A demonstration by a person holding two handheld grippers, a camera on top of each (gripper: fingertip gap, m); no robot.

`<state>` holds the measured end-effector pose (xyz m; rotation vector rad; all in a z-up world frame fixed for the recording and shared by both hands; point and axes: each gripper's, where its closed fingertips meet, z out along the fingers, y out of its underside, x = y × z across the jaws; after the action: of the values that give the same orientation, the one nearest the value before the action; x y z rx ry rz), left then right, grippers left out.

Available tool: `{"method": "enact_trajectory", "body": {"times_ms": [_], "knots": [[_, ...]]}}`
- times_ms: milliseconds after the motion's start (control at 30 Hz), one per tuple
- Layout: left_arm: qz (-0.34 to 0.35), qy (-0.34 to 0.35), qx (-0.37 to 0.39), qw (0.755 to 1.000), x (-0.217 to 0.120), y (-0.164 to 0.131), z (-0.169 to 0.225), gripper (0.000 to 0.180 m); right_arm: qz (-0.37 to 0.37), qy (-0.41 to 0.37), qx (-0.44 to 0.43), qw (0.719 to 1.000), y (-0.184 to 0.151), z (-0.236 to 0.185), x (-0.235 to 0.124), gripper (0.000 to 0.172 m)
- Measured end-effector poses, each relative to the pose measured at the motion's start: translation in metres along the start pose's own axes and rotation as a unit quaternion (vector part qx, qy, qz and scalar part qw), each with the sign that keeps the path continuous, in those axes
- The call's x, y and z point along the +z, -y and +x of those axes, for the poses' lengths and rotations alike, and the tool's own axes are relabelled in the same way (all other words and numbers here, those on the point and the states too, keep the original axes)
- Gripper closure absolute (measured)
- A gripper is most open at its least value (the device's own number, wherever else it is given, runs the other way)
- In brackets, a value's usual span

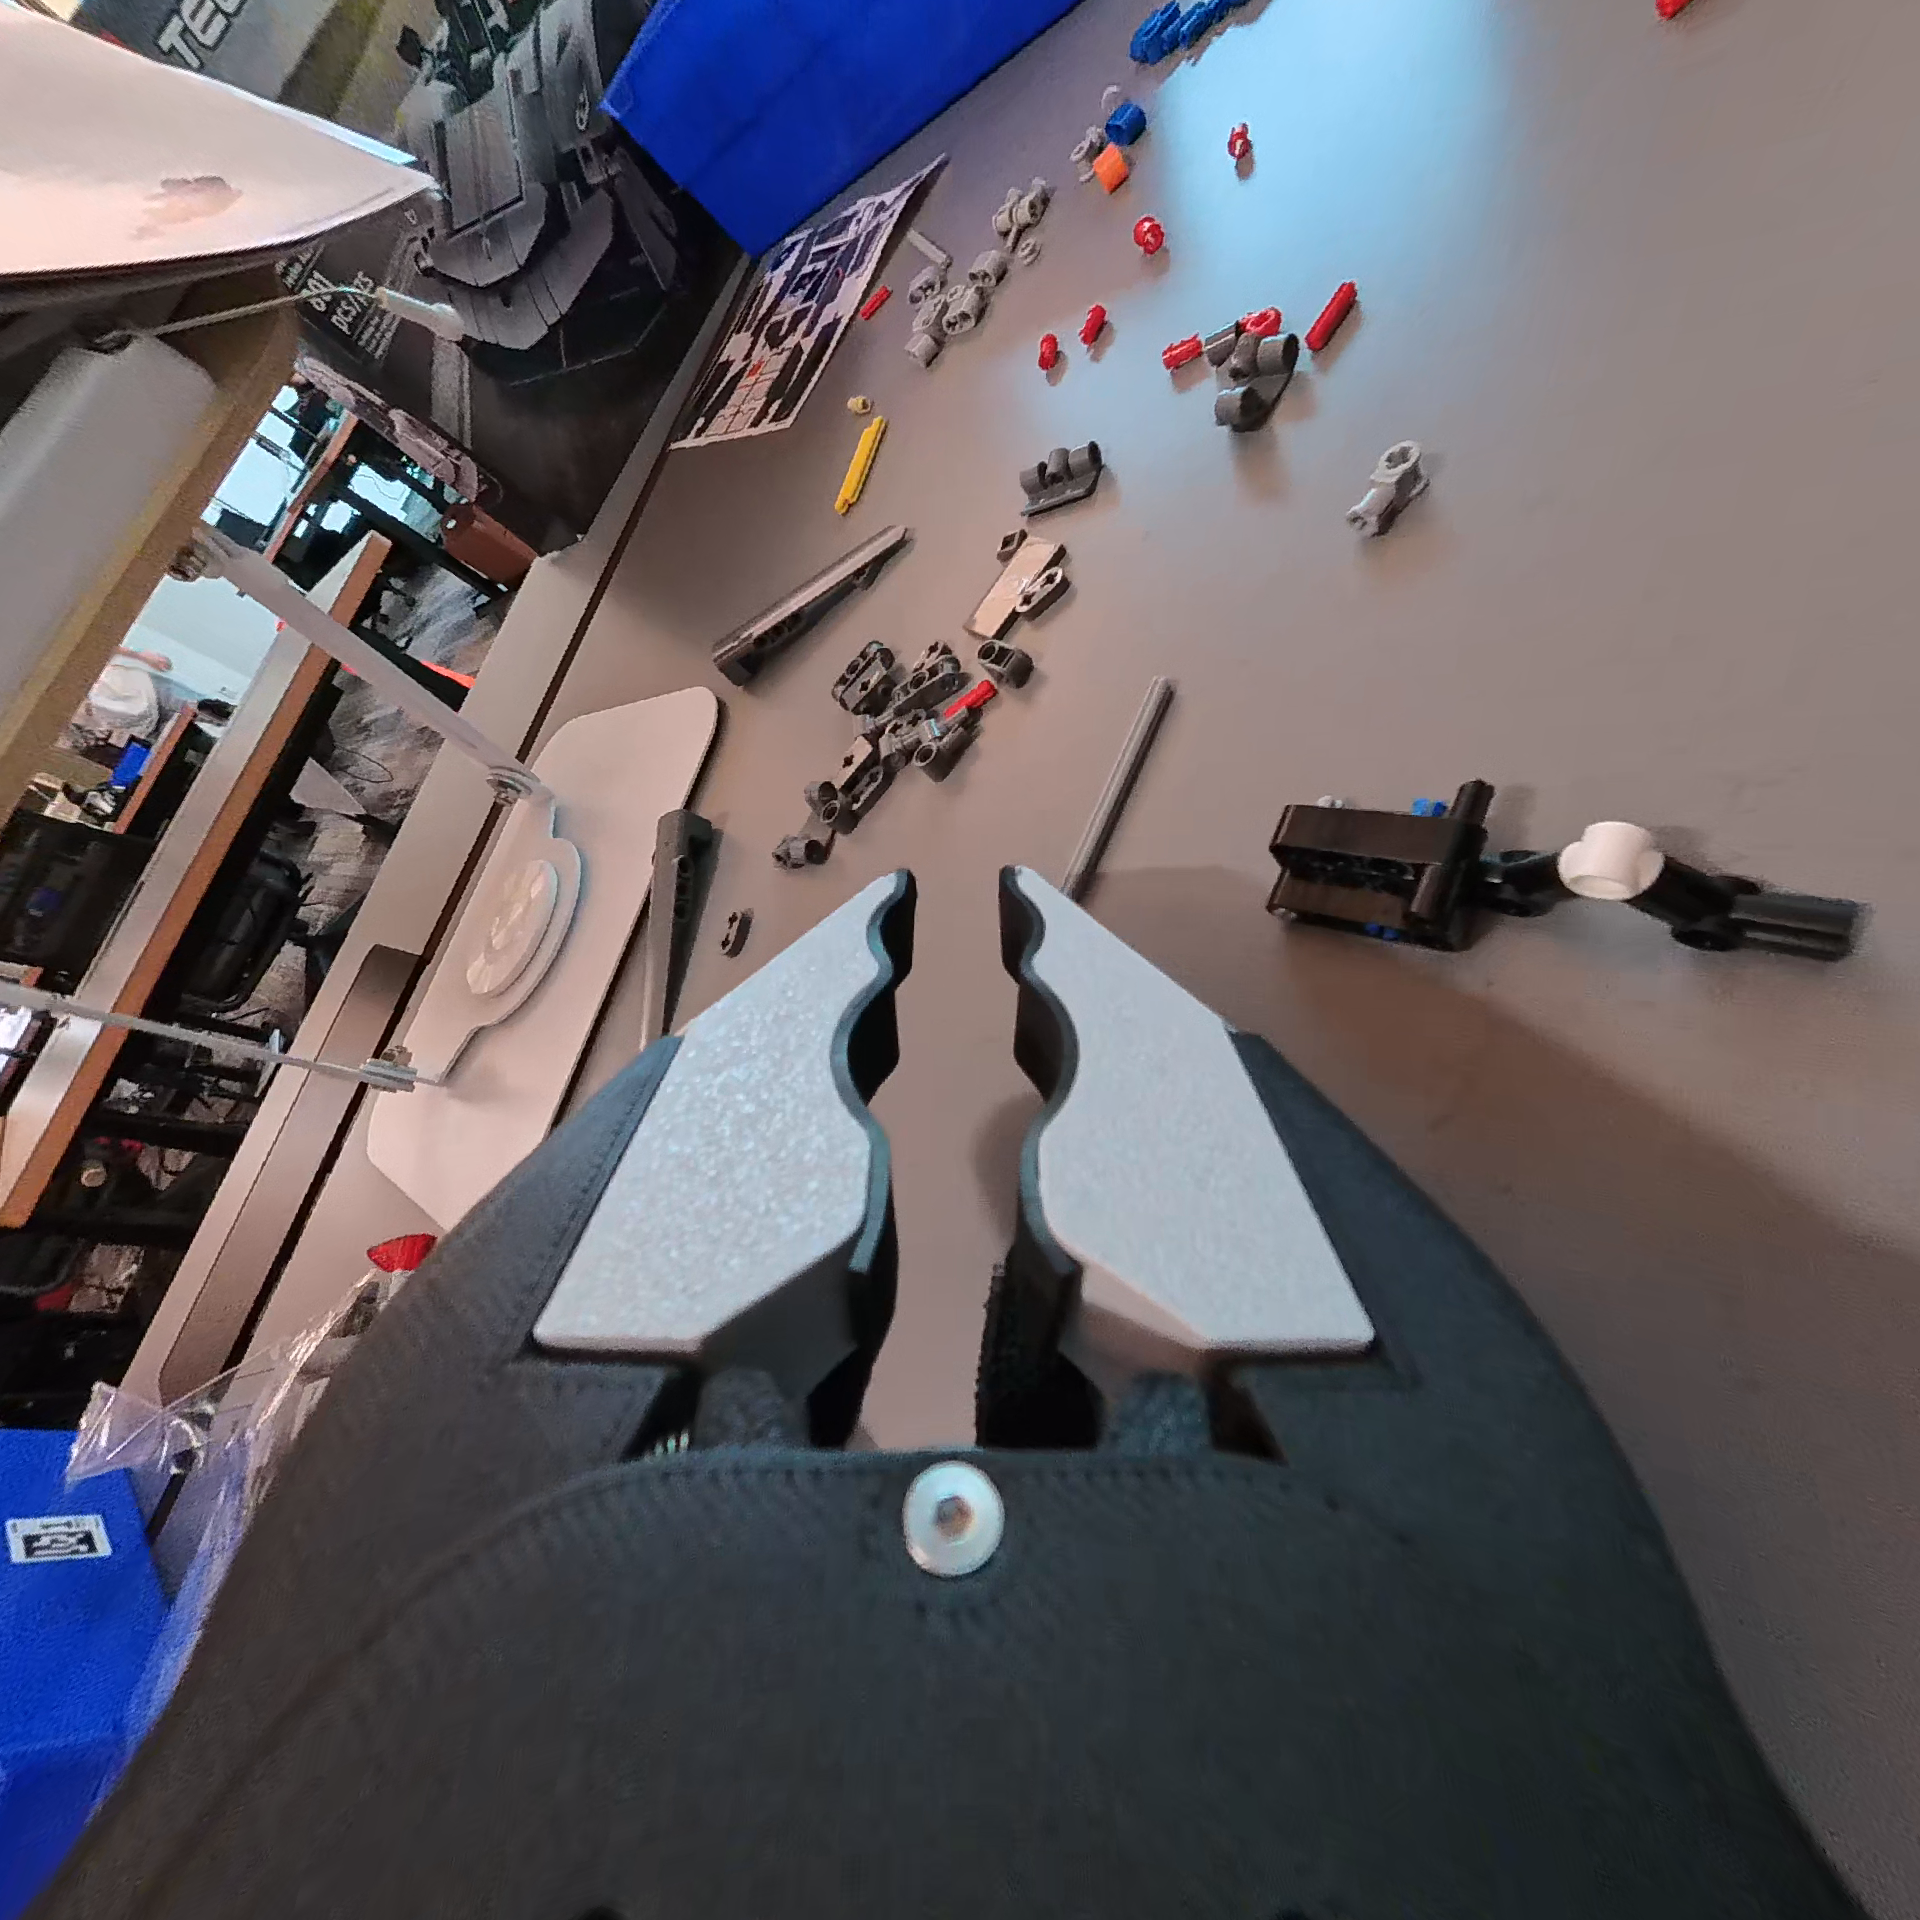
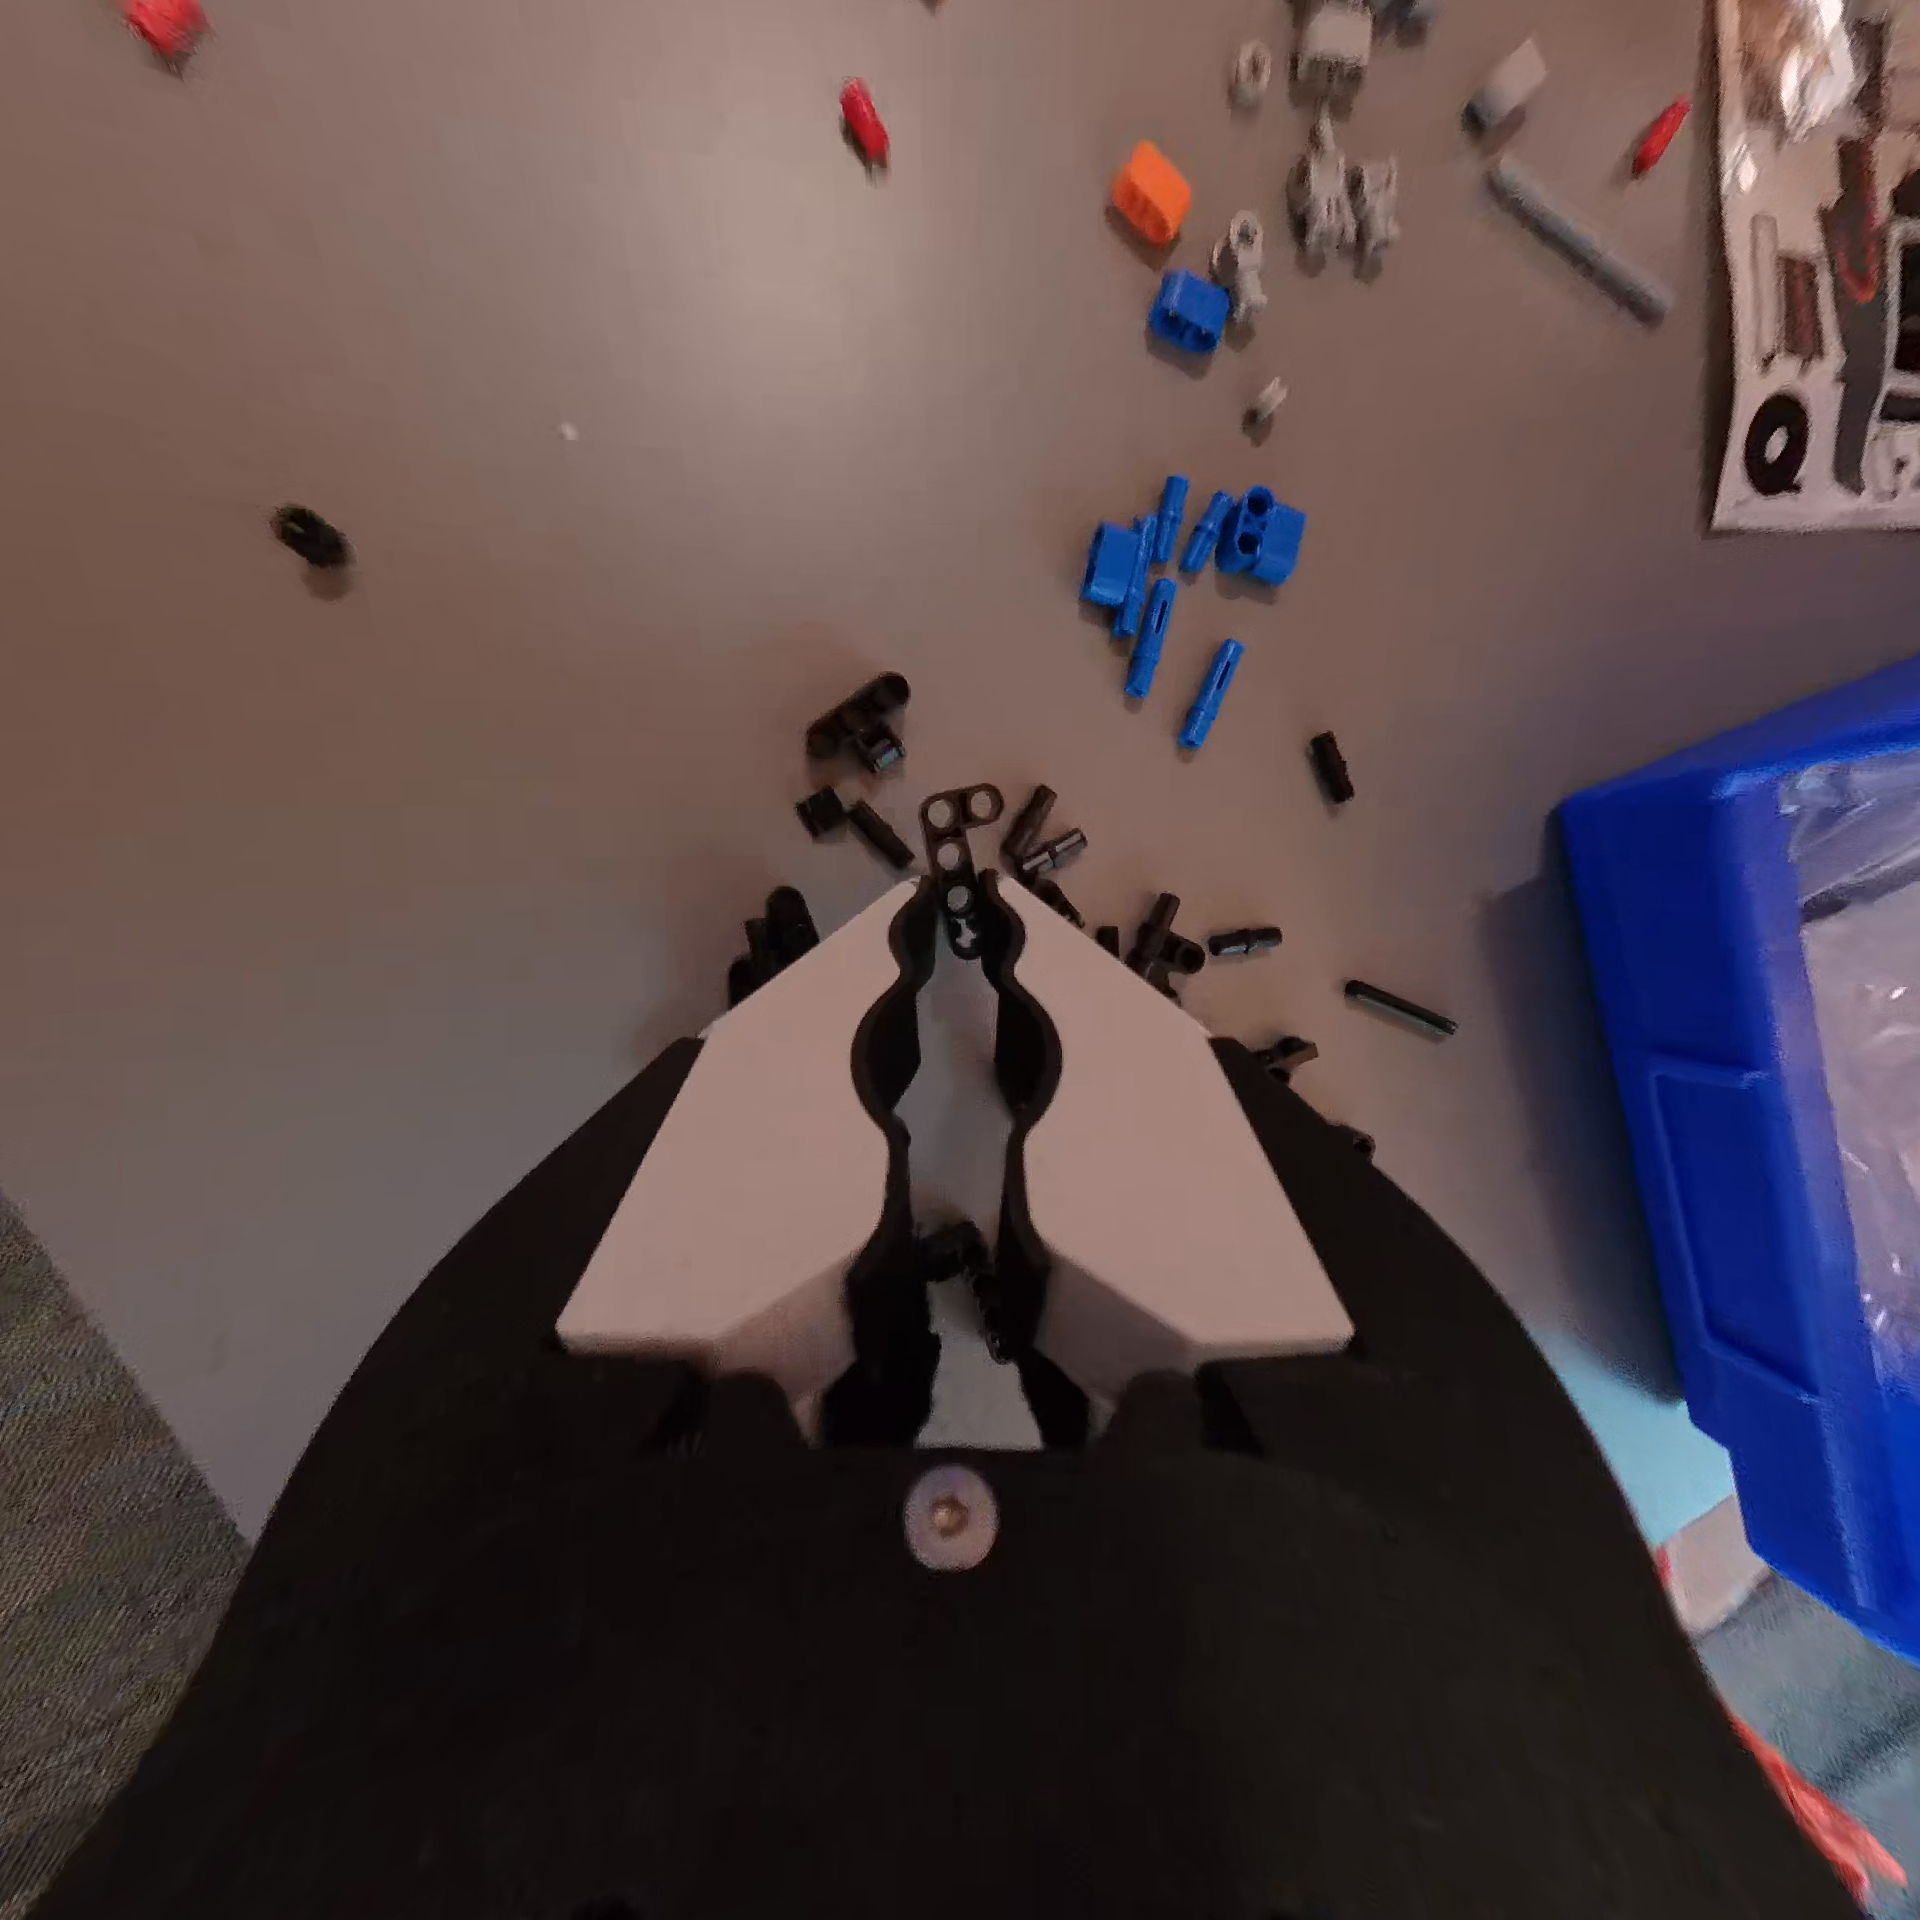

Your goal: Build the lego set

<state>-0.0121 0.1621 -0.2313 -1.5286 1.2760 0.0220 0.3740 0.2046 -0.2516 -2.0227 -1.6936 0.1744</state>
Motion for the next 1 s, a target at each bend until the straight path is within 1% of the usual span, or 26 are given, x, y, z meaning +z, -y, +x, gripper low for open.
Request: {"method": "enact_trajectory", "body": {"times_ms": [100,167,300,467,567,667,767,833,900,1000], "knots": [[0.0,0.005,0.006,1.0,0.0,0.0,0.0,0.167,0.049,0.004,-0.013,0.999,0.021,-0.006,-0.015,0.167],[-0.005,0.0,0.013,1.0,0.001,-0.001,0.003,0.167,0.072,0.003,-0.036,0.997,0.043,-0.015,-0.021,0.167],[-0.006,-0.015,0.038,0.999,0.001,-0.004,0.009,0.17,0.137,0.015,-0.111,0.984,0.112,-0.052,-0.023,0.167],[0.0,-0.024,0.032,0.999,-0.003,-0.004,0.006,0.17,0.193,0.042,-0.196,0.96,0.192,-0.098,0.002,0.167],[0.019,-0.05,0.024,0.998,-0.009,0.003,0.012,0.169,0.194,0.082,-0.243,0.947,0.224,-0.132,0.027,0.167],[0.027,-0.111,0.012,0.993,-0.016,0.008,0.029,0.165,0.17,0.116,-0.273,0.94,0.238,-0.154,0.057,0.167],[0.04,-0.157,0.003,0.987,-0.023,0.016,0.042,0.16,0.155,0.148,-0.289,0.933,0.246,-0.169,0.075,0.167],[0.036,-0.166,0.003,0.985,-0.024,0.018,0.043,0.157,0.146,0.159,-0.293,0.931,0.249,-0.173,0.081,0.167],[0.03,-0.199,-0.005,0.98,-0.027,0.019,0.05,0.154,0.143,0.179,-0.292,0.929,0.251,-0.178,0.084,0.167],[0.033,-0.216,0.005,0.976,-0.029,0.023,0.052,0.159,0.116,0.211,-0.284,0.928,0.248,-0.186,0.09,0.165]]}}
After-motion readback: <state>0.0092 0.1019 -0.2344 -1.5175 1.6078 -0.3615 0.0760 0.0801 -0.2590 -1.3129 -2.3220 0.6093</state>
